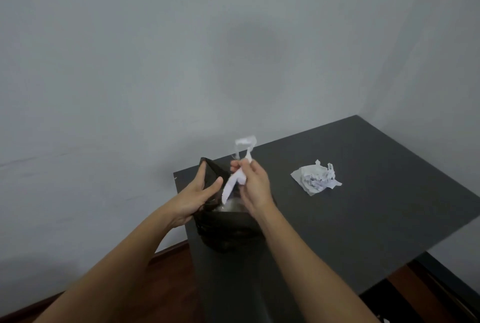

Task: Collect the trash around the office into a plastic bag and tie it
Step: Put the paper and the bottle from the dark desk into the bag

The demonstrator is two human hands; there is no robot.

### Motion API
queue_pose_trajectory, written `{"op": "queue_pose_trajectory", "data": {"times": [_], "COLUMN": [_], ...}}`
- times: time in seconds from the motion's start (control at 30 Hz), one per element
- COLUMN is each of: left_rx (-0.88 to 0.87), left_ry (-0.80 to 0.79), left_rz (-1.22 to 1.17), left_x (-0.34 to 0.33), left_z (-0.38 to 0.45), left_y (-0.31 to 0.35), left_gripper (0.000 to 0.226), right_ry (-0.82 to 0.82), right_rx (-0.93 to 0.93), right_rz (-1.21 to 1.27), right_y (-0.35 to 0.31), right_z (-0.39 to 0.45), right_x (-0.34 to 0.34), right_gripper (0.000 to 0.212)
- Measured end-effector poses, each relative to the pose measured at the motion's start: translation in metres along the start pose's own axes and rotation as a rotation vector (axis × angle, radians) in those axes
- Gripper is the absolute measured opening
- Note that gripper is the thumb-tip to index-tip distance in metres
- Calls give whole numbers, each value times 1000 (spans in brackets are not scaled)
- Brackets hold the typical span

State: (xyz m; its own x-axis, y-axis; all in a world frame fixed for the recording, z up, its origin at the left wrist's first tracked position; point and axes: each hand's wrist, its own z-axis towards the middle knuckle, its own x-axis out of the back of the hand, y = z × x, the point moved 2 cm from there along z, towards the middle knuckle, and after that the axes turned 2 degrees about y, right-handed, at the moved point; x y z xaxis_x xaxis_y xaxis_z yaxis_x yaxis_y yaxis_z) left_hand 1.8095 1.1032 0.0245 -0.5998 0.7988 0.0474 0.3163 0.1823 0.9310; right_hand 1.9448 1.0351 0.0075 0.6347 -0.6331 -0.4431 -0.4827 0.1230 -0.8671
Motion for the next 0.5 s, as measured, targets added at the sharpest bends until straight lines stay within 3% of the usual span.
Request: {"op": "queue_pose_trajectory", "data": {"times": [0.07, 0.13, 0.2, 0.27, 0.4, 0.5], "left_rx": [-29, -69, -103, -122, -133, -177], "left_ry": [25, 91, 167, 193, 165, 162], "left_rz": [-30, -88, -121, -127, -189, -167], "left_x": [0, 5, 10, 15, 8, -1], "left_z": [-2, 1, 5, 9, 13, 21], "left_y": [3, 6, 9, 9, 12, 17], "left_gripper": [137, 120, 91, 83, 86, 83], "right_ry": [-82, -320, -591, -739, -667, -540], "right_rx": [122, 140, 80, -76, -434, -549], "right_rz": [-405, -800, -1142, -1401, -1727, -1870], "right_y": [21, 53, 81, 100, 96, 78], "right_z": [-1, -9, -19, -26, -24, -8], "right_x": [-8, 0, 18, 38, 75, 100], "right_gripper": [22, 19, 15, 32, 64, 62]}}
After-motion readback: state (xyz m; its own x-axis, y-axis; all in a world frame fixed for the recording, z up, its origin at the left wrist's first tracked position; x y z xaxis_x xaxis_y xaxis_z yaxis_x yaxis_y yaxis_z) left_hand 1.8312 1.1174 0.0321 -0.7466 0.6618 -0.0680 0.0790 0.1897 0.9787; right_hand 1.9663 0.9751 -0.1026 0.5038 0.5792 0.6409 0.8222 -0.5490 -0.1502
